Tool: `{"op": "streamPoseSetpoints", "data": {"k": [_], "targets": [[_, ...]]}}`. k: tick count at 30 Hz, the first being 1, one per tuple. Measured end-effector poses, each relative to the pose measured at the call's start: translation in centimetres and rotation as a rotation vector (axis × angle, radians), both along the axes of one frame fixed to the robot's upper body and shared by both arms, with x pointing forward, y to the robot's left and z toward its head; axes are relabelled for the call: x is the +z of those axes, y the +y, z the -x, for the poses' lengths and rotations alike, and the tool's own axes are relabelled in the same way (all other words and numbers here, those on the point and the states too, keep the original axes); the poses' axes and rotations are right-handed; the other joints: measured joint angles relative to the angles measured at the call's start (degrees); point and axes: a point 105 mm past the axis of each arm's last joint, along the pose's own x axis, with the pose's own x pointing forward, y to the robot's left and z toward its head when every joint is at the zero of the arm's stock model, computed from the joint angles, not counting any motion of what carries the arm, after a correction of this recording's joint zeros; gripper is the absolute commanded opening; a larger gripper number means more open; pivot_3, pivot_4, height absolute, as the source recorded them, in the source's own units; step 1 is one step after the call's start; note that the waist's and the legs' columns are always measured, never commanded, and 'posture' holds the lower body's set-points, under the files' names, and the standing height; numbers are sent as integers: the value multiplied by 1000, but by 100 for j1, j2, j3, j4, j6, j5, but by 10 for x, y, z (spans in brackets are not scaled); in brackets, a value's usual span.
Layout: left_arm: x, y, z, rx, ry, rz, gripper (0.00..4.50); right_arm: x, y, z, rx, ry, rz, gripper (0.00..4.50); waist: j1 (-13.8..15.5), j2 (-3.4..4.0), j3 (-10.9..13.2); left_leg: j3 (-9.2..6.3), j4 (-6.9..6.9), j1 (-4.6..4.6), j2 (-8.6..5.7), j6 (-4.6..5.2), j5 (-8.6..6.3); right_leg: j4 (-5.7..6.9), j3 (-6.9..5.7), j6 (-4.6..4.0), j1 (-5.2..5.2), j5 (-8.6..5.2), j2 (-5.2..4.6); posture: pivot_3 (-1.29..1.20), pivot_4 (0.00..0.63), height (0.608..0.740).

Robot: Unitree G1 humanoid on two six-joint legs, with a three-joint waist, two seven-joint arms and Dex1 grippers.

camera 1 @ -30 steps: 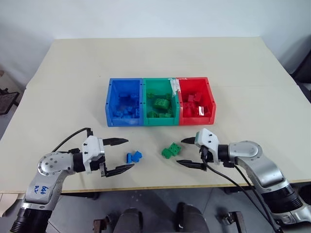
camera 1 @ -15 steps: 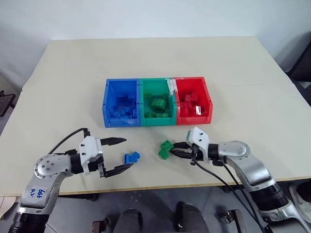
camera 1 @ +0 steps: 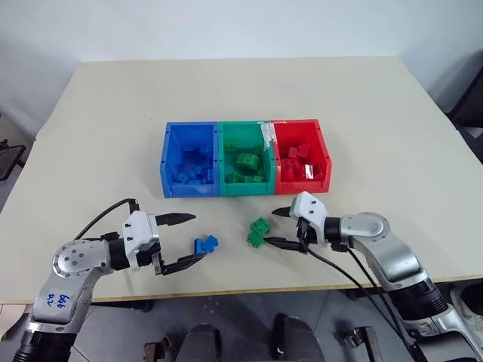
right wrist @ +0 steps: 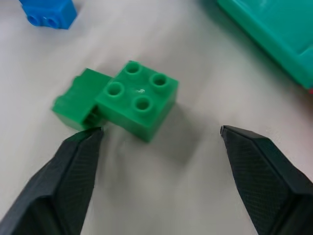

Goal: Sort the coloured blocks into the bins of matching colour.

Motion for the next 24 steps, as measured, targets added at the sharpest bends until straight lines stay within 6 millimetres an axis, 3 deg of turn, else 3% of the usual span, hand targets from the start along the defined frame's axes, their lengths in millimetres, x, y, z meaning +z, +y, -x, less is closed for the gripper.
{"op": "streamPoseSetpoints", "data": {"k": [6, 12, 15, 18, 23, 24], "targets": [[3, 0, -1, -4, -9, -1, 4500, 4, 12, -16, 84, -60, 6, 3820, -15, 0, 0, -1, -1, 0, 0, 0, 0, 2, -2, 0, -1, 0, 0, 0, 150, 740], [7, -2, -3, -18, -25, -6, 4500, 0, 18, -10, 203, -36, 12, 3820, -14, 0, 0, -2, -1, 0, 0, 0, 0, 3, -2, 0, -1, 0, 0, 0, 150, 740], [10, -3, -5, -24, -38, -7, 4500, -2, 22, -5, 247, -18, 10, 3201, -15, 0, 0, -2, -1, 0, 0, 0, 0, 4, -2, 0, -1, 0, 1, 0, 150, 740], [11, -3, -6, -29, -41, -7, 4500, -4, 32, -2, 262, -10, -23, 2148, -23, 0, 0, -2, -1, 1, 1, -1, 0, 6, -3, 0, -2, 0, 1, 0, 150, 740], [11, -3, -4, -51, -33, 2, 4500, -7, 31, 2, 233, -6, -43, 489, -3, 0, 0, -2, -1, -1, 1, -1, 0, 5, -2, 1, -2, 0, 1, 0, 150, 740], [11, -4, -3, -54, -32, 3, 4500, -7, 29, 2, 220, -7, -46, 489, -2, 0, 0, -2, -1, 0, 1, -1, 0, 6, -2, 0, -2, 0, 1, 0, 150, 740]]}}
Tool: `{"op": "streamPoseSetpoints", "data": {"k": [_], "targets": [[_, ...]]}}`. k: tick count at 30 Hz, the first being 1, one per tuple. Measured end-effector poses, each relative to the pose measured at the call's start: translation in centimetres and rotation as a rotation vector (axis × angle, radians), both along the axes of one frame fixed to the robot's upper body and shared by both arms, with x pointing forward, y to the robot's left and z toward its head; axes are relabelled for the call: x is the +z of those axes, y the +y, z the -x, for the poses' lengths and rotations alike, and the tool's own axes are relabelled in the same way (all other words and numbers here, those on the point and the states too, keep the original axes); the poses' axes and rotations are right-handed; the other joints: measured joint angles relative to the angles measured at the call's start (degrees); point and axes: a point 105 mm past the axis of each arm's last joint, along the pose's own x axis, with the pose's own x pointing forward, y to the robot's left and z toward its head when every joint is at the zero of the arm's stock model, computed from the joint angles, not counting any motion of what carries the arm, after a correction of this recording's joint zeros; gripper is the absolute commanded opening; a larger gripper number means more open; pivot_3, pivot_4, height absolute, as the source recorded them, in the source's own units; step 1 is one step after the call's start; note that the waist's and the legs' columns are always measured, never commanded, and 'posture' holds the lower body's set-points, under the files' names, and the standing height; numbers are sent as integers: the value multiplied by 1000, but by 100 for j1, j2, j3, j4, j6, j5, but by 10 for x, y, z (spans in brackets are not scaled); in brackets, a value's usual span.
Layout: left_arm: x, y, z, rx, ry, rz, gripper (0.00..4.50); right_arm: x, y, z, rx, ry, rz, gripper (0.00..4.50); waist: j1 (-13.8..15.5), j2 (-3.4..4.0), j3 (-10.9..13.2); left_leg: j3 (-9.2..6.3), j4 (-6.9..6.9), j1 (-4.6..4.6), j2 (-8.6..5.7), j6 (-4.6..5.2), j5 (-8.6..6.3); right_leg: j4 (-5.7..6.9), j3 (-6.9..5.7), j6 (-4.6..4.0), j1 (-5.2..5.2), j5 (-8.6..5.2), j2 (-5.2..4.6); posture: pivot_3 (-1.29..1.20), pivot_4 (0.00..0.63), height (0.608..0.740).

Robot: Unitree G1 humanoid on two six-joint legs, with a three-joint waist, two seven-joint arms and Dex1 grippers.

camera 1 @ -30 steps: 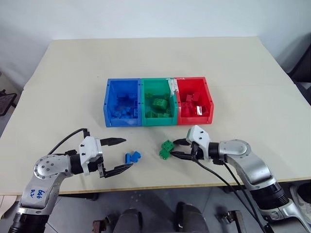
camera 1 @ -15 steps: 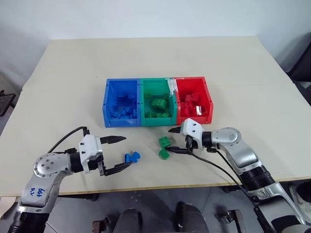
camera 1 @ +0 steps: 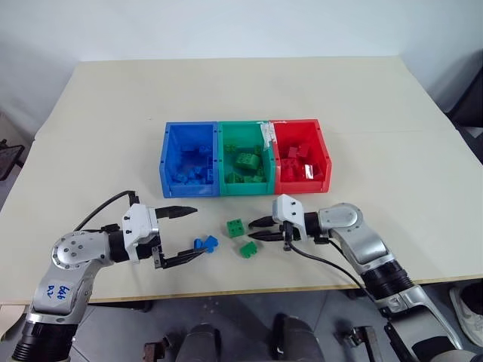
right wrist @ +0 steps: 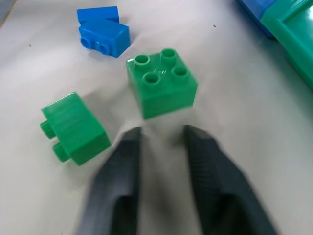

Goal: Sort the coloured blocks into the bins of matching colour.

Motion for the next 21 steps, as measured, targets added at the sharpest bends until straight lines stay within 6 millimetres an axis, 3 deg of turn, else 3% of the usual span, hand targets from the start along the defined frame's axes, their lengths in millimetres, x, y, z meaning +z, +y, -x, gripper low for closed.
{"op": "streamPoseSetpoints", "data": {"k": [3, 8, 10, 13, 16, 21], "targets": [[-1, 1, 0, 8, 2, 7, 4500, 6, -5, 0, -51, 11, -39, 489, -2, 0, 0, 1, 0, 0, 0, 0, 0, 0, 1, 0, 0, 0, 0, 0, 150, 740], [1, 7, -1, 73, -5, 62, 4500, 42, -4, -3, -89, -26, -134, 489, -14, 0, 0, 0, -1, 1, 2, -1, -1, 2, 0, 0, -2, 0, 1, 0, 150, 740], [-2, 10, 1, 99, 6, 74, 4500, 47, -3, -4, -84, -28, -139, 489, -11, 0, 0, 0, -1, 0, 2, -1, -1, 1, 0, 0, -3, 0, 1, 0, 150, 740], [-6, 13, 2, 118, 19, 72, 4500, 51, -5, -1, -67, -24, -129, 1054, 26, 0, 0, -1, -1, -2, 2, -1, -1, 0, 0, 0, -3, 0, 1, 0, 150, 740], [-7, 16, 3, 117, 26, 52, 4500, 57, -14, 8, -38, -25, -126, 2034, 38, 0, 0, -1, 1, -4, 1, -1, -1, -2, 0, 0, -2, 0, 1, 0, 150, 740], [-7, 24, 4, 112, 44, 0, 4500, 55, -62, 29, -71, -99, -69, 3838, 59, -1, 1, 2, -2, -5, 1, 0, -2, -9, 0, 0, -2, 0, 1, 0, 150, 740]]}}
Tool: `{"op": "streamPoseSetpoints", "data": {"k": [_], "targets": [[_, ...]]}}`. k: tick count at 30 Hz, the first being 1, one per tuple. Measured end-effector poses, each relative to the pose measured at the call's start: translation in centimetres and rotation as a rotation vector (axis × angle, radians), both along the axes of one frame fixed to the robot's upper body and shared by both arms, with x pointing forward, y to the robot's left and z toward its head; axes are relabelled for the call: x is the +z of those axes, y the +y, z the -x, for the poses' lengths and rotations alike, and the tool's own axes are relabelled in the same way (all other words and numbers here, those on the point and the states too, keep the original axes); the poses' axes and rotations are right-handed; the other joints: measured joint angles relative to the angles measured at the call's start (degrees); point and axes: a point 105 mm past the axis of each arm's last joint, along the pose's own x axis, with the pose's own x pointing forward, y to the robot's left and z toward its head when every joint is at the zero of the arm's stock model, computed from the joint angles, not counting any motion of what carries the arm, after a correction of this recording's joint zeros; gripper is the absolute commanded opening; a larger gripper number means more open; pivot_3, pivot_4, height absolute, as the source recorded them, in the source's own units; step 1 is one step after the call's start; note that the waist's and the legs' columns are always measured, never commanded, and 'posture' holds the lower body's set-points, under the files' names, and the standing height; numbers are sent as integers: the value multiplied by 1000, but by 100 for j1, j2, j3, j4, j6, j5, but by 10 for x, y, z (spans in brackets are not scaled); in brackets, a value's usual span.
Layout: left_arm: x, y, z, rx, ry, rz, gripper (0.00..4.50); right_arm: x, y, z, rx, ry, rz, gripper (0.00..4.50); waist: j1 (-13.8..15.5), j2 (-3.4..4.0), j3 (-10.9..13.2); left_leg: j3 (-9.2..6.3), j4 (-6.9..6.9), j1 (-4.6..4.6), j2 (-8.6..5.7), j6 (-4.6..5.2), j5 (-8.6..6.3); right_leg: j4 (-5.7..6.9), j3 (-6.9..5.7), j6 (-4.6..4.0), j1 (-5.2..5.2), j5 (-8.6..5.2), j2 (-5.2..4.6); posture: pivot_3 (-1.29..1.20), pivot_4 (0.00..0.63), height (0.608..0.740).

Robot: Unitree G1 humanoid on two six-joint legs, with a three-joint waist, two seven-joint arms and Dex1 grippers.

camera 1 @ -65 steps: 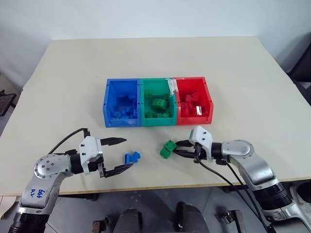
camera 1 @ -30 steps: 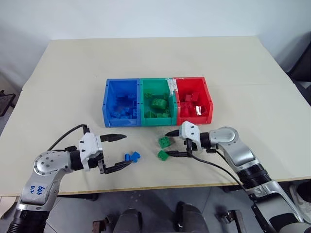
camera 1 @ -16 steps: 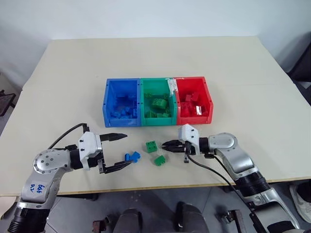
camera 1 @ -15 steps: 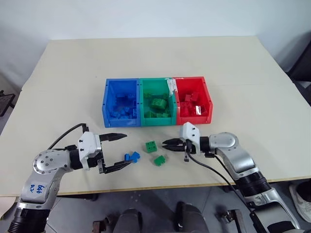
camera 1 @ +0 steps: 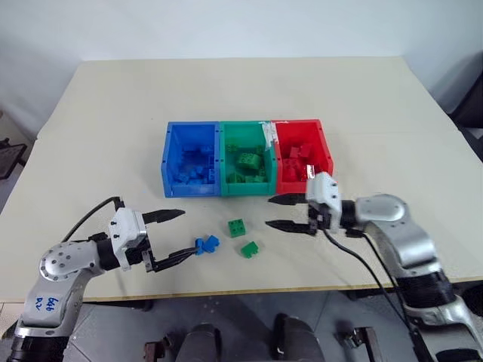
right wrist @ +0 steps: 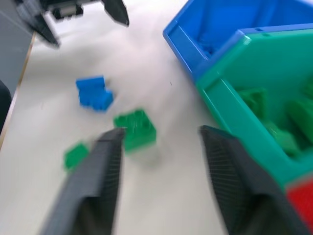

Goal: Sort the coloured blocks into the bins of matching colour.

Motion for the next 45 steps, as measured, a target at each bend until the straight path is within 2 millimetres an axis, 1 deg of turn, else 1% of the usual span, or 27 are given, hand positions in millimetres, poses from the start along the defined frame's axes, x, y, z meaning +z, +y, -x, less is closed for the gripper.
{"op": "streamPoseSetpoints", "data": {"k": [1, 2, 4, 6, 9, 10, 13, 15, 17, 19, 23, 28, 30, 34, 37, 45], "targets": [[-1, 2, 0, -6, 8, -12, 4500, -2, -9, 7, -2, -14, 22, 4195, -7, 0, 0, 2, -1, 2, 0, 0, 0, 0, 1, 0, 0, 0, 0, 0, 150, 740], [-1, 3, 1, -13, 13, -17, 4500, -3, -14, 12, 2, -22, 27, 4484, -11, 0, 0, 2, -1, 3, 0, 0, 0, 1, 1, 0, 0, 0, 0, 0, 150, 740], [-3, 0, 4, -58, 29, -38, 4500, -2, -19, 25, 23, -30, -16, 4484, -25, 0, 0, 3, -1, 5, 1, 0, 0, 3, 2, 0, 1, 0, 1, 0, 150, 740], [-4, -6, 3, -96, 31, -67, 4500, -1, -25, 34, 18, -28, -31, 4484, -35, 1, 0, 7, -1, 6, 0, 0, 0, 2, 6, -1, 1, 0, 0, 0, 150, 740], [-5, -27, 1, -173, 38, -123, 4500, 3, -33, 38, -22, -34, -19, 4484, -9, 0, 0, 7, 5, 6, 0, 0, 0, 2, 7, -2, 5, 1, 0, 0, 150, 740], [-5, -37, 1, -204, 49, -140, 4500, 4, -36, 39, -41, -41, -21, 4484, 17, 0, 0, 5, 5, 5, 0, 0, 0, 4, 6, -2, 5, 1, 0, 0, 150, 740], [-3, -56, 0, -240, 77, -153, 4500, 2, -39, 43, -71, -31, -22, 4484, 48, 1, 0, 6, 5, 6, 0, 0, 0, 4, 6, -2, 4, 1, 1, 0, 150, 740], [-2, -75, -1, -270, 97, -166, 4500, -1, -41, 49, -89, -14, -24, 4484, 95, 1, 0, 7, 7, 5, 0, 0, 0, 3, 7, -2, 4, 1, 1, 0, 150, 740], [-6, -100, 1, -306, 120, -186, 4500, -1, -41, 56, -96, -12, -20, 4484, 139, 0, 0, 6, 18, 2, -3, 1, 0, 1, 7, -1, 9, 1, 0, 0, 150, 740], [-11, -120, -3, -288, 156, -194, 4500, -2, -42, 62, -109, -8, -7, 4484, 160, 0, 0, 4, 29, -2, -3, 3, -1, 3, 8, -1, 11, 1, 1, 0, 150, 740], [-20, -128, -4, -247, 218, -267, 4500, 0, -45, 70, -144, 3, -7, 4484, 117, -1, 0, 4, 29, 2, -1, 3, -1, 6, 11, -3, 11, 1, 2, 0, 150, 740], [-31, -128, -8, -189, 261, -328, 4500, 3, -42, 78, -170, -10, -6, 4484, 130, -1, 0, 4, 31, -1, -1, 4, -2, 4, 11, -3, 11, 1, 2, 0, 150, 740], [-35, -131, -6, -200, 272, -333, 4500, 6, -42, 78, -186, -24, -5, 4484, 155, -1, 0, 4, 39, -4, -2, 8, -4, 1, 12, -3, 13, 1, 1, 0, 150, 740], [-35, -138, -9, -222, 278, -341, 4500, 4, -44, 80, -220, -17, -3, 4484, 251, -1, 0, 4, 54, -3, -2, 14, -7, 0, 13, -4, 20, 0, 1, 0, 150, 740], [-36, -140, -12, -239, 268, -363, 3951, 5, -47, 83, -245, -25, 5, 4500, 294, -1, -1, 4, 65, -4, -3, 19, -12, -1, 14, -5, 26, 0, 1, 0, 150, 740], [-37, -141, -20, -214, 250, -369, 1547, -1, -44, 93, -242, 3, 12, 4500, 284, 0, -2, 5, 70, -3, -3, 24, -18, 2, 15, -5, 27, 0, 1, 0, 150, 740]]}}
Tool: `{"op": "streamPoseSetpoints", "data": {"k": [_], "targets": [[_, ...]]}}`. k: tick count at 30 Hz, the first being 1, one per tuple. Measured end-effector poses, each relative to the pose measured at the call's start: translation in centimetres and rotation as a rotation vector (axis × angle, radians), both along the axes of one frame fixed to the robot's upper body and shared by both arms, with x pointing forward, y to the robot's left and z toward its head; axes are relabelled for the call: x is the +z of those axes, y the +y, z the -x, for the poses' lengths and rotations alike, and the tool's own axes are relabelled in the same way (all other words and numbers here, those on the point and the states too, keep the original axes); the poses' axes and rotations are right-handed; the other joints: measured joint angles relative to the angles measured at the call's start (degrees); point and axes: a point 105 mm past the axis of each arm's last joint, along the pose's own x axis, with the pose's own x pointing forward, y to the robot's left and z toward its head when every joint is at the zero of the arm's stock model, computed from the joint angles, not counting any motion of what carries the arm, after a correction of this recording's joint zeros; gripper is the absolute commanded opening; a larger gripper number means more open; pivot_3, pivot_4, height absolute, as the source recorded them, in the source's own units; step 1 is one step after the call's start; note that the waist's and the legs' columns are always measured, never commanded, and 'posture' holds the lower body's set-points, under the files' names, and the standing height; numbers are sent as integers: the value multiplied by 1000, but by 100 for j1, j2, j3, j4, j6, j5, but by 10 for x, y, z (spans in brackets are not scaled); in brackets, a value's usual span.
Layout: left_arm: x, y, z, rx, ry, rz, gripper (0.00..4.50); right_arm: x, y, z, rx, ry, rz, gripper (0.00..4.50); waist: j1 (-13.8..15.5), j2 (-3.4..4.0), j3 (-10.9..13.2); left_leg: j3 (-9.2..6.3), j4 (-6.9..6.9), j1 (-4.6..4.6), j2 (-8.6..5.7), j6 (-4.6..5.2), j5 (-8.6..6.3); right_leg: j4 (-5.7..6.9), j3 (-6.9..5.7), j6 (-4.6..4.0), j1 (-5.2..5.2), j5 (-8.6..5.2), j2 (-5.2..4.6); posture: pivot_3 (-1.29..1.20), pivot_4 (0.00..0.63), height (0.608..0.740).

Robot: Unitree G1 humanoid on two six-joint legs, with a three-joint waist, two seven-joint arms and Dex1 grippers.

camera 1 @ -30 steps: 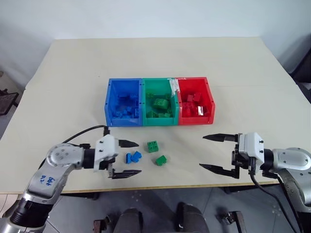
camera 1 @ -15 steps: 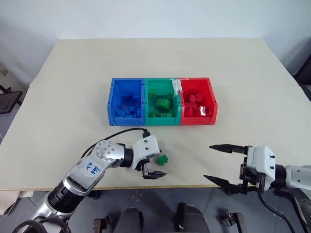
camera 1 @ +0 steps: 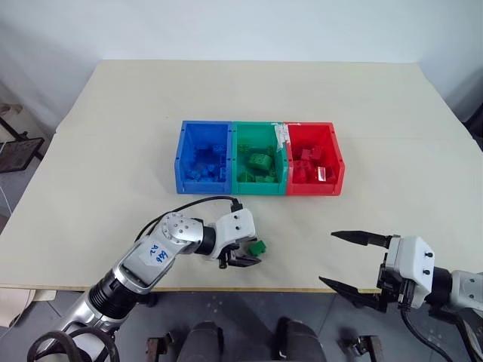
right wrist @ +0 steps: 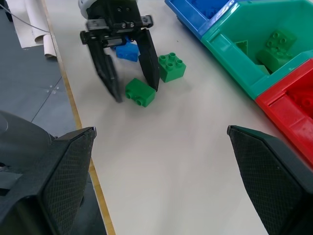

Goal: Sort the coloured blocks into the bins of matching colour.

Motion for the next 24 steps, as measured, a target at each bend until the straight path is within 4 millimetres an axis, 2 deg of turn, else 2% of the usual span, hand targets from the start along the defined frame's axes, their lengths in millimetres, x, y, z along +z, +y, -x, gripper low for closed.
{"op": "streamPoseSetpoints", "data": {"k": [2, 8, 9, 12, 14, 17, 19, 22, 24], "targets": [[1, 0, -1, 2, -6, 3, 963, 0, 0, 1, 2, -4, -2, 4500, -3, 0, 0, 1, 1, 0, 0, 1, 0, 0, 1, 0, 1, 0, 0, 0, 150, 740], [6, -7, 1, -27, -8, 72, 912, -3, -3, 2, -46, 0, -31, 4500, 10, 0, 0, 1, 3, -4, 0, 2, -1, -1, 0, 0, 0, 0, 0, 0, 150, 740], [12, -11, 0, -24, 4, 133, 912, -3, -7, 2, -76, -4, -40, 4500, 19, -1, 0, -1, 7, -7, 0, 3, -2, 0, -1, 0, -1, 0, -1, 0, 150, 740], [46, -20, -11, -11, -46, 334, 912, -2, -15, 1, -178, -25, -85, 4500, 8, -3, 1, -1, 11, -7, 0, 4, -2, 1, -1, 0, -1, 0, 0, 0, 150, 740], [72, -16, -32, 66, -130, 423, 912, 0, -22, -3, -261, -56, -130, 4500, -1, -3, 0, 0, 12, -5, 0, 4, -2, 3, 0, 0, 0, 0, 0, 0, 150, 740], [105, -7, -75, 242, -290, 482, 912, 7, -31, -9, -369, -106, -200, 4500, -11, -2, -1, 4, 10, -2, -2, 4, -2, 0, 3, 0, 1, 0, 0, 0, 150, 740], [109, 0, -92, 315, -348, 477, 912, 11, -36, -11, -414, -131, -217, 4500, -15, 0, -2, 4, 2, 1, -2, 4, -2, 1, 2, 2, 0, 1, 0, 0, 150, 740], [100, 6, -113, 386, -373, 441, 912, 15, -39, -15, -459, -158, -258, 4500, -20, 0, -2, 4, -2, -3, -2, 4, -2, 1, -3, 2, -6, 1, 0, 0, 150, 740], [95, 1, -127, 394, -352, 445, 912, 18, -41, -18, -478, -174, -267, 4500, -6, -3, 0, 5, 3, -10, -4, 4, -2, -5, -5, 3, -5, 2, 0, 0, 150, 740]]}}
